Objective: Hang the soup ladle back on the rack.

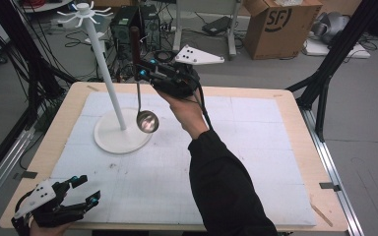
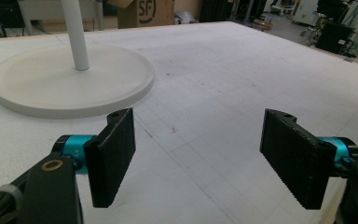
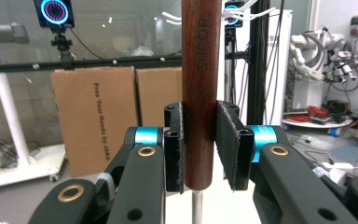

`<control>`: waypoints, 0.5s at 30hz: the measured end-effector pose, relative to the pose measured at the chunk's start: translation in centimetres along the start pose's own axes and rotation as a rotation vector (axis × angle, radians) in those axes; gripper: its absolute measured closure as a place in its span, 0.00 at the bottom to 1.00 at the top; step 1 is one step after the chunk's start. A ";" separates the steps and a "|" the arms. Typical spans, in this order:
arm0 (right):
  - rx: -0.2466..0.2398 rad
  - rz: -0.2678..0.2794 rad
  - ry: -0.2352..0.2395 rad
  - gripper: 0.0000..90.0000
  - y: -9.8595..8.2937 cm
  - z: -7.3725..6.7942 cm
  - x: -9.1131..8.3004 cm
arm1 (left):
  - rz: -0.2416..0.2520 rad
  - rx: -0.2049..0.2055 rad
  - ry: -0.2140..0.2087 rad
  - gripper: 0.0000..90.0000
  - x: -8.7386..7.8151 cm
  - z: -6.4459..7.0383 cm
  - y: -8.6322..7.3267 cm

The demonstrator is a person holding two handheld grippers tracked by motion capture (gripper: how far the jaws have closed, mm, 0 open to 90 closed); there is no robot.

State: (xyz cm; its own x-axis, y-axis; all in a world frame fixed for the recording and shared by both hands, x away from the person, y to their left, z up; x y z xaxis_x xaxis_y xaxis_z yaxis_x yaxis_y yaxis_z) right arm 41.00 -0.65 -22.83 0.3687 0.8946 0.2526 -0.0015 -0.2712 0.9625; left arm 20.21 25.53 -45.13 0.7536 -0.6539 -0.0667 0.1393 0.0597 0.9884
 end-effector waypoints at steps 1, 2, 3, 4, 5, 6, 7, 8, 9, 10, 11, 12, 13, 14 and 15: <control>0.006 0.000 0.001 0.82 0.0 0.1 0.1 | 0.003 -0.004 0.002 0.30 -0.1 0.0 0.0; 0.006 0.003 0.003 0.82 0.1 0.2 0.3 | 0.000 -0.007 0.003 0.30 -0.2 -0.1 0.0; 0.007 0.000 0.006 0.82 0.2 0.3 0.5 | 0.003 -0.016 0.005 0.30 -0.2 -0.1 -0.1; 0.007 -0.001 0.009 0.82 0.3 0.3 0.6 | 0.005 -0.028 0.002 0.30 -0.3 -0.2 -0.1; 0.006 0.000 0.012 0.82 0.4 0.4 0.9 | 0.006 -0.033 0.003 0.30 -0.3 -0.2 -0.2; 0.010 0.000 0.014 0.82 0.5 0.5 1.1 | 0.005 -0.033 0.006 0.30 -0.3 -0.3 -0.2; 0.013 0.000 0.016 0.82 0.6 0.6 1.2 | 0.004 -0.032 0.007 0.30 -0.4 -0.3 -0.2; 0.014 -0.002 0.015 0.82 0.7 0.8 1.4 | 0.004 -0.030 0.008 0.30 -0.4 -0.3 -0.2; 0.019 -0.003 0.016 0.82 0.7 1.1 1.6 | 0.003 -0.026 0.009 0.30 -0.4 -0.4 -0.2; 0.027 -0.004 0.012 0.82 0.7 1.2 1.8 | 0.001 -0.020 0.012 0.30 -0.4 -0.4 -0.2; 0.027 -0.007 0.009 0.82 0.6 1.5 2.0 | 0.001 -0.020 0.012 0.30 -0.4 -0.4 -0.2; 0.028 -0.007 0.012 0.82 0.6 1.7 2.2 | 0.001 -0.020 0.013 0.30 -0.5 -0.4 -0.2; 0.028 -0.009 0.014 0.82 0.6 1.8 2.4 | 0.000 -0.021 0.015 0.30 -0.5 -0.4 -0.2; 0.027 -0.011 0.012 0.82 0.6 1.9 2.6 | 0.002 -0.021 0.017 0.30 -0.5 -0.5 -0.2; 0.024 -0.013 0.014 0.82 0.7 2.1 2.8 | 0.003 -0.023 0.015 0.30 -0.5 -0.5 -0.2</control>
State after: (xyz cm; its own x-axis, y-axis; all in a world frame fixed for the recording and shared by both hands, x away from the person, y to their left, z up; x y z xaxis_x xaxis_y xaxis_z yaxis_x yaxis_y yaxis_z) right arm 43.95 0.92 -21.69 0.3558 0.9029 0.2412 0.0259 -0.2675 0.9632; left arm 20.13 26.23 -45.38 0.7639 -0.6420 -0.0657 0.1516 0.0795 0.9852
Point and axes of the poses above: each handheld gripper's, and its own axes: x roughly forward along the jaws, y roughly out of its top, z roughly to its right, the point moved 5 cm from there along x, roughly forward along the jaws, and after that the axes turned 12 degrees about z, right-handed, at the moved point
